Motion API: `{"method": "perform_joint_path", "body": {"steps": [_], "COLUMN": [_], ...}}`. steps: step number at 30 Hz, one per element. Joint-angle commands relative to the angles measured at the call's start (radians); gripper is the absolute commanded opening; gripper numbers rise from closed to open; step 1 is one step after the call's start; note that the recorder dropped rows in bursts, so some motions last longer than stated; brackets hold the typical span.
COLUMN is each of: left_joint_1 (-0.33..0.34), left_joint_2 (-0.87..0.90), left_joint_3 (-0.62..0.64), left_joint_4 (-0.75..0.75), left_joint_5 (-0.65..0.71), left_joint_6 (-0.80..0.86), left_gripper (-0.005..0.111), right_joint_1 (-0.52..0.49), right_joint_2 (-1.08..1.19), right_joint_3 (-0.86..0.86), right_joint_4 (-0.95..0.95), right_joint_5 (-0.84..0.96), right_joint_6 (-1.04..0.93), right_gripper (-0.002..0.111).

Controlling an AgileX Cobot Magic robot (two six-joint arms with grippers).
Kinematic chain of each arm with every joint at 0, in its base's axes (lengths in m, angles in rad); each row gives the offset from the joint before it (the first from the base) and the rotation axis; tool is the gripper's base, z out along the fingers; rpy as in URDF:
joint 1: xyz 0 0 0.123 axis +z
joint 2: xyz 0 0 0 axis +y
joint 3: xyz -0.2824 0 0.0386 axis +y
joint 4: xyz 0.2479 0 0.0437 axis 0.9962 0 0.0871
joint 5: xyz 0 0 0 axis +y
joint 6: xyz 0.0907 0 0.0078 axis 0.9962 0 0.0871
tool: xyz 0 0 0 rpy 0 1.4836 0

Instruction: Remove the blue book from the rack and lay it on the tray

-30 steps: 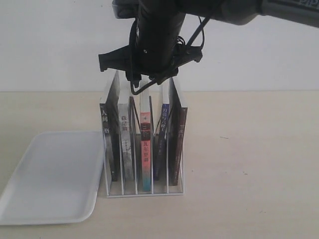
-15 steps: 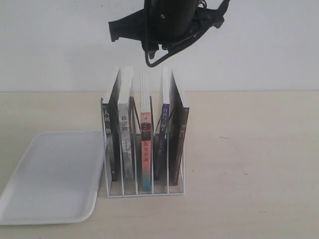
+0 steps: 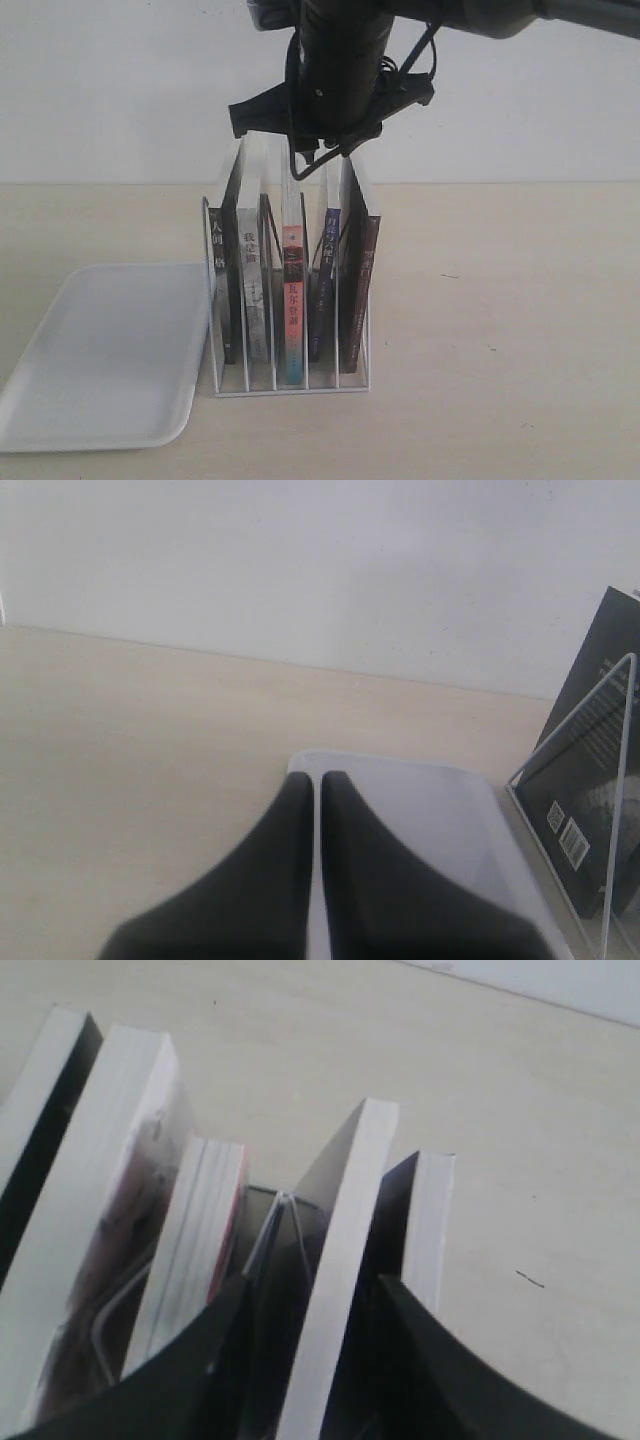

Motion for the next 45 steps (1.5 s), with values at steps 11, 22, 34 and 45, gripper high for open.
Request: {"method": "perform_joint_path", "body": {"steps": [11,22,34,45], "left_joint_1": [0.003,0.003,0.003,0.003], "left_joint_2": [0.003,0.003,0.003,0.003], "left_joint_3": [-0.004,-0.004,-0.004,-0.004], "left_joint_4": [-0.010,-0.010,-0.010,-0.010], "left_joint_5": [-0.007,-0.007,-0.007,-0.007], "left_joint_6": [-0.008,-0.008,-0.008,-0.008], "left_gripper": [0.004,0.004,0.004,0.004], "right_joint_1": [-0.023,-0.023,-0.021,-0.019], "right_joint_2": [0.026,0.064,0.064,0.040], "right_joint_3": [0.007,0.007,0.007,0.007], "right_joint_4": [0.057,0.059,0.059,0.063], "right_joint_5": [-0.014,-0.014,-0.014,-0.016], "right_joint_6": [-0.039,-0.039,-0.033,-0.009], "right_gripper": [0.036,0.036,0.000,0.000]}}
